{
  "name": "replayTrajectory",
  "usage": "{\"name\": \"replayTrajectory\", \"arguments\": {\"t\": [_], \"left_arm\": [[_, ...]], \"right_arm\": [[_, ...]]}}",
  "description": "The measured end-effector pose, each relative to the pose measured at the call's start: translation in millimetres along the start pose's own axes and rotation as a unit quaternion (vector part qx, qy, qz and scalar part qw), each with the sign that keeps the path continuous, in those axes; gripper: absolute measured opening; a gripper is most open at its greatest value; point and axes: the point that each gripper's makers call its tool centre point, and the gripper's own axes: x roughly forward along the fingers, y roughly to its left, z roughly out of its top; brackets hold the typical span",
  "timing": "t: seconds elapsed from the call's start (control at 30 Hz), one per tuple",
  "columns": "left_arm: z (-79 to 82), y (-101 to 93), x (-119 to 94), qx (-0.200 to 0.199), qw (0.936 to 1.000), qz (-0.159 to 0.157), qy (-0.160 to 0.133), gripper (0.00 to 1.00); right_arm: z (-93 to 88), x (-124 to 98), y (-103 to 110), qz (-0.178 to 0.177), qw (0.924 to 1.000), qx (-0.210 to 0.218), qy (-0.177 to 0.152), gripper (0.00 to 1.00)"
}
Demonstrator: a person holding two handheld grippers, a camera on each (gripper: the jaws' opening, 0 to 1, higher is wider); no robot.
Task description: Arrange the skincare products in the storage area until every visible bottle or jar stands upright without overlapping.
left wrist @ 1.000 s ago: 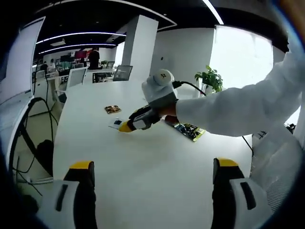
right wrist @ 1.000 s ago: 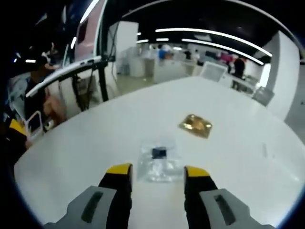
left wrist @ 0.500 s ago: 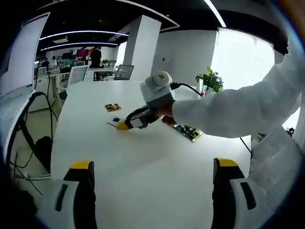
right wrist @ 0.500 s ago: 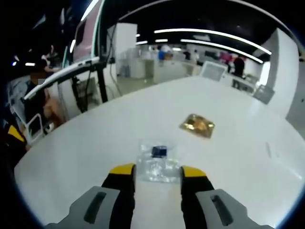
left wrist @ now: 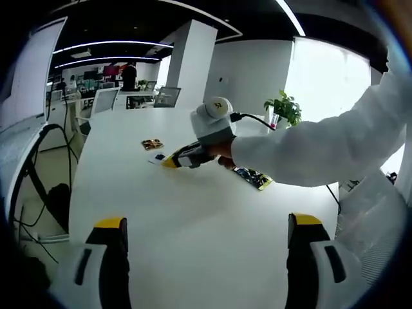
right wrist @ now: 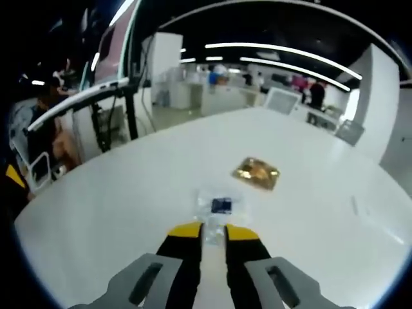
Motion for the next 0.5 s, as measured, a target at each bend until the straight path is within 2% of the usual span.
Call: {"name": "replayTrajectory", "arguments": {"t": [0.1, 0.13, 0.2, 0.33, 0.43, 0.5], "left_arm": [[-1.1, 1.0, 0, -0.003, 1.0000, 0.000, 0.001, 0.98], [-1.3, 1.2, 0, -0.003, 1.0000, 0.000, 0.002, 0.98], [-1.7, 0.3, 0, -0.003, 1.0000, 0.000, 0.003, 0.98], [-1.6, -0.4, 0, -0.004, 1.0000, -0.001, 0.001, 0.98], [-2.2, 1.1, 1, -0.006, 1.0000, 0.000, 0.002, 0.98], [-2.6, 1.9, 1, -0.006, 1.0000, 0.001, 0.002, 0.98]], "right_arm": [[-2.2, 4, -3, -0.002, 1.0000, 0.003, 0.004, 0.61], [-2.2, 4, -3, -0.002, 1.0000, 0.007, 0.003, 0.64], [-2.8, 5, -5, -0.004, 0.9999, 0.013, 0.004, 0.60], [0.9, 12, -10, -0.006, 0.9998, 0.020, 0.004, 0.58], [6.5, 21, -14, -0.007, 0.9998, 0.017, 0.000, 0.48], [9.3, 25, -19, -0.010, 0.9998, 0.017, 0.002, 0.38]]}}
